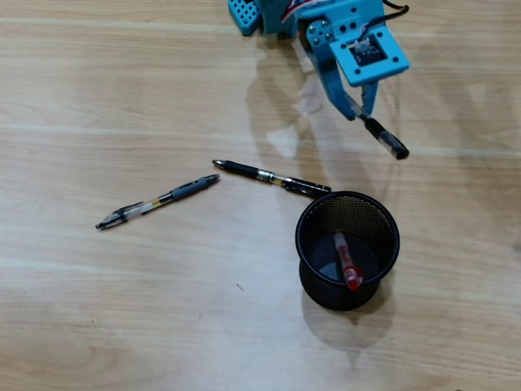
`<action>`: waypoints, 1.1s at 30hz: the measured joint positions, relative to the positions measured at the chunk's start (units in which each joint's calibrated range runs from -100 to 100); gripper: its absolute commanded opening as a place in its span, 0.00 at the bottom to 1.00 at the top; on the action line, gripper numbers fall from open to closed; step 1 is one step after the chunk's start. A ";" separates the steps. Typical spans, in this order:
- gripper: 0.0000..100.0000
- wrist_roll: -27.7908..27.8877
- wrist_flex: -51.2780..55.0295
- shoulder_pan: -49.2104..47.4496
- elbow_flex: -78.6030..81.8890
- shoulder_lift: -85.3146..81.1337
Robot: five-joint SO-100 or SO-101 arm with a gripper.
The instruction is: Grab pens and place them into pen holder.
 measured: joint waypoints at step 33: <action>0.02 0.16 -73.03 5.62 0.80 28.80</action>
